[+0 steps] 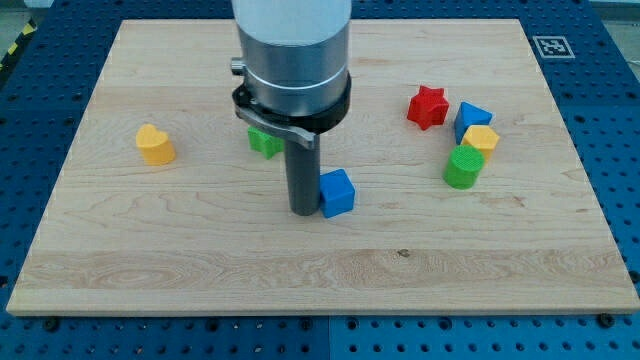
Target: Push the blue cube diagonally below the red star
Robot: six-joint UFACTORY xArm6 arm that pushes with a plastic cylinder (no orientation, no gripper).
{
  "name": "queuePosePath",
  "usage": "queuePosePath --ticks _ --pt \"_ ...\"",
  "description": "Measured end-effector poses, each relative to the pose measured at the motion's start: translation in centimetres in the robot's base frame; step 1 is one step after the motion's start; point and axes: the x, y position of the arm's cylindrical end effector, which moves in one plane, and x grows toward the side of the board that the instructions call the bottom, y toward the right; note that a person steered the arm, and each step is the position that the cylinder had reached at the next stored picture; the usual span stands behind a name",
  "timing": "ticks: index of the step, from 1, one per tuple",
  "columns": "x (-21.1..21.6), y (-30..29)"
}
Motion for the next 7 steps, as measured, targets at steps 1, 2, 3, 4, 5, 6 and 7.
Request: queuePosePath --ticks 1,2,3,4,5,6,7 --pt "0.2 1.6" --pt "1.8 2.4" --pt "1.1 4.8" --pt "0.5 5.4" --pt "-1.1 3.1" --pt "-3.5 1.6" --pt "-4.0 3.7"
